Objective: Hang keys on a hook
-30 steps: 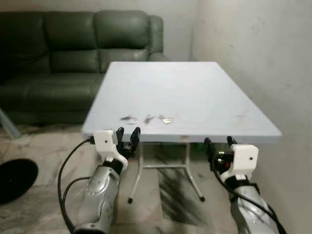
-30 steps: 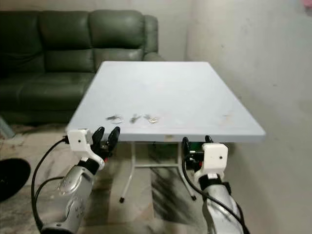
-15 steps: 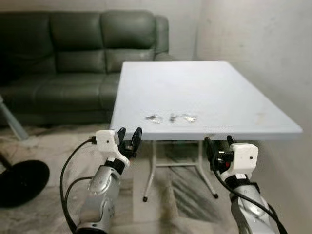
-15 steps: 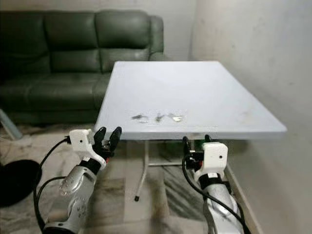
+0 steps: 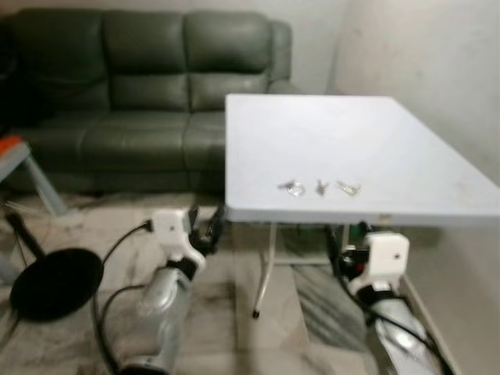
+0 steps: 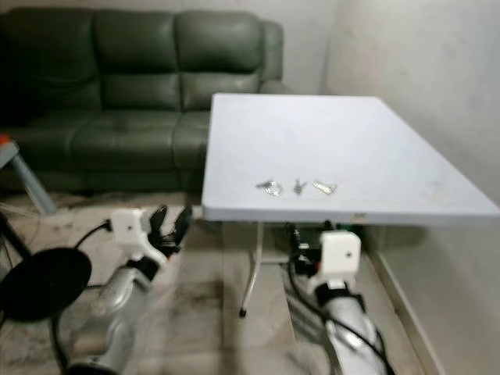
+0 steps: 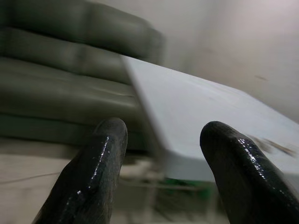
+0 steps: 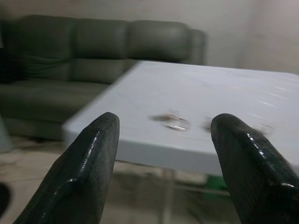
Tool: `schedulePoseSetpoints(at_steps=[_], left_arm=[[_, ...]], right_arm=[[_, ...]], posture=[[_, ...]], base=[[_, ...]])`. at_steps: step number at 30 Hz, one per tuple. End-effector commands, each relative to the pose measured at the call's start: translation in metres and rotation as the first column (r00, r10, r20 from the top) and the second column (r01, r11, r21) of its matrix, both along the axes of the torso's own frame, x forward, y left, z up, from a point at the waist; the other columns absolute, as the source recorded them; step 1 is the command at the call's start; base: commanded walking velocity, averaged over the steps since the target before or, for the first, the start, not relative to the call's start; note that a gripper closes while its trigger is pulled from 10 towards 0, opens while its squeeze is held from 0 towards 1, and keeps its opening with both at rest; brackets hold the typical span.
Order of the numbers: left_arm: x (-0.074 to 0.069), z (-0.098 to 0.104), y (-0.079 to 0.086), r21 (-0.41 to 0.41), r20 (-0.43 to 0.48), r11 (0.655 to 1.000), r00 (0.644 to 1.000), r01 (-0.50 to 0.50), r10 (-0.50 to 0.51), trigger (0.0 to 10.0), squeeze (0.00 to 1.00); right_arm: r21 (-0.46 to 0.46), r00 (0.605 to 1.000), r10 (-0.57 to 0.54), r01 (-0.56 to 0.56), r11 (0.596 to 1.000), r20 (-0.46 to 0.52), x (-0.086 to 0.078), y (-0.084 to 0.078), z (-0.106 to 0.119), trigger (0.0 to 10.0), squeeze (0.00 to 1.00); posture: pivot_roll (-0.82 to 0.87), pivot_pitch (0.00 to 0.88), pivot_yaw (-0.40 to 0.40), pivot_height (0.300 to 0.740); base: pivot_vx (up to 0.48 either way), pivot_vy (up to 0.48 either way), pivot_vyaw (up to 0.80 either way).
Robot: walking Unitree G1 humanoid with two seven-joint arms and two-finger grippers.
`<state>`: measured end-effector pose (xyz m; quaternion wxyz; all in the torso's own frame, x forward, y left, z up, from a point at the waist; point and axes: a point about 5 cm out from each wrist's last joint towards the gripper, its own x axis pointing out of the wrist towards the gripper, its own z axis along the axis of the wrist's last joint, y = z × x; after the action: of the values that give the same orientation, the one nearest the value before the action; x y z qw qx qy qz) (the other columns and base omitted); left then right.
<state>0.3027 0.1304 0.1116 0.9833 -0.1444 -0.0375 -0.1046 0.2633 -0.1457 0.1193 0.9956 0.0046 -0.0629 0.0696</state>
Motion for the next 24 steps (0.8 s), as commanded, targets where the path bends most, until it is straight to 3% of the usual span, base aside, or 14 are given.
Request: schedulePoseSetpoints(at_steps=[1,5,24], left_arm=[[0.0001,0.0000,-0.0074,-0.001,-0.008,1.000,1.000,0.014,-0.014,10.0,0.00],[0.0005,-0.0014,-0.0076,-0.007,-0.024,1.000,1.000,0.009,-0.010,10.0,0.00],[0.0020,-0.0031,-0.0090,-0.007,-0.057,1.000,0.998,0.013,-0.013,10.0,0.00]], right_arm=[[-0.009,1.000,-0.019,0.019,1.000,0.005,0.0009,-0.0066,0.0026,10.0,0.00],[0.039,1.000,-0.023,0.023,0.999,0.002,0.0004,-0.0077,0.0019,10.0,0.00],[0.038,1.000,-0.018,0.017,0.999,0.004,-0.0005,-0.0073,0.0031,10.0,0.00]], posture=[[-0.07,0.000,-0.020,0.740],[-0.07,0.000,-0.021,0.740],[-0.07,0.000,-0.023,0.740]], base=[[0.000,0.000,0.80],[0.000,0.000,0.40],[0.000,0.000,0.00]])
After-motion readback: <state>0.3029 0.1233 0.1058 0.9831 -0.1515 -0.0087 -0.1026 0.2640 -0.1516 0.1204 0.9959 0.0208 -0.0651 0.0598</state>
